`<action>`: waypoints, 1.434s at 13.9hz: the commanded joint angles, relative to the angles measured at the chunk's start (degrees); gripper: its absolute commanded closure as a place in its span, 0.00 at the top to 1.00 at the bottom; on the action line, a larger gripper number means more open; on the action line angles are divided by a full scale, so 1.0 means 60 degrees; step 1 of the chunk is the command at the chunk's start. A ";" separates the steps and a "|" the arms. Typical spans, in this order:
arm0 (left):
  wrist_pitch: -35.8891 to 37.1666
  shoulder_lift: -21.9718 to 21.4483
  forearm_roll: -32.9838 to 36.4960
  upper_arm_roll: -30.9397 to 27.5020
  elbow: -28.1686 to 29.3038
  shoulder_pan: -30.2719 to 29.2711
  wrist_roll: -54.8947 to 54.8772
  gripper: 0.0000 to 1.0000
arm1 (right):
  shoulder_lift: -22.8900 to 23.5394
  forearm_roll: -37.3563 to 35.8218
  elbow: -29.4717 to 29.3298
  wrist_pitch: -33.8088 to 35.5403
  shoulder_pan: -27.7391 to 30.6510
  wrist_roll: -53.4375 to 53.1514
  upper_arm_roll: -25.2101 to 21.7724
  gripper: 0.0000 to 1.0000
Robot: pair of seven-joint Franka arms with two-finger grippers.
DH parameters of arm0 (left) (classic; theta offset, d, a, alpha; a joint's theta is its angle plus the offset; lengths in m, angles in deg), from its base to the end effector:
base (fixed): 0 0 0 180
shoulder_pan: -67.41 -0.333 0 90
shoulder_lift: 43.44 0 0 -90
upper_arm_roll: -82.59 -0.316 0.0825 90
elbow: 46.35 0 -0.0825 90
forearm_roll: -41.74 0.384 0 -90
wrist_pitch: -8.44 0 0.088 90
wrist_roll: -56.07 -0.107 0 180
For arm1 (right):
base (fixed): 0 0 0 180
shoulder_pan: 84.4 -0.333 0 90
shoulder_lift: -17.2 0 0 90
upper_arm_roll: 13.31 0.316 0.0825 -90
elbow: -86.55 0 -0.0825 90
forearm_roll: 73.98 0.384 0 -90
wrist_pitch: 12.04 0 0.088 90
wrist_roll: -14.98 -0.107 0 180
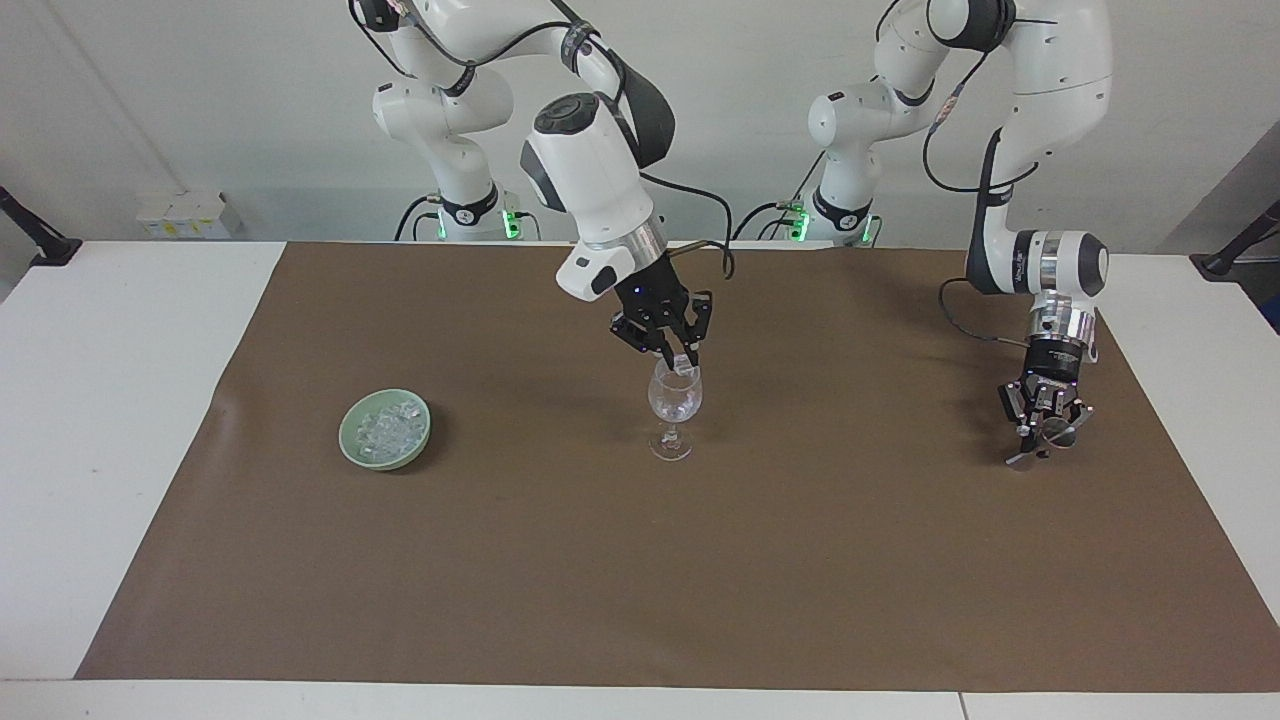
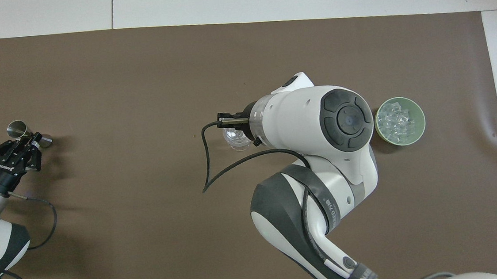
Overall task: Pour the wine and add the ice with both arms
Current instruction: 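Open the right gripper to drop the ice into the glass, then withdraw the right gripper while the left gripper lowers the jigger down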
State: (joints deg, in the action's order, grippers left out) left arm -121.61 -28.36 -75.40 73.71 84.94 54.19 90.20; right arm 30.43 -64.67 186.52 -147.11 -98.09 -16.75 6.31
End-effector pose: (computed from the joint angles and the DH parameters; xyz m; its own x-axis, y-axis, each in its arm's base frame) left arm 0.4977 0.1790 0.2364 -0.3403 0.1392 -0.9300 0.4032 0.9150 -0.0106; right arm 0.5580 0.3483 0.4882 0.9731 -0.1256 0.1930 -0.0430 -0.9224 -0.3838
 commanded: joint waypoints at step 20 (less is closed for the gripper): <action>0.0319 -0.0490 -0.0063 0.0043 0.0107 -0.0214 0.0580 1.00 | -0.0726 -0.2035 -0.0006 0.1122 0.0187 0.0104 -0.1365 1.00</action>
State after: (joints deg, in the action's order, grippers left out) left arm -119.37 -29.21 -75.40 73.70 84.89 52.97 92.06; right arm 27.90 -75.23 186.12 -143.19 -97.44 -16.68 -1.26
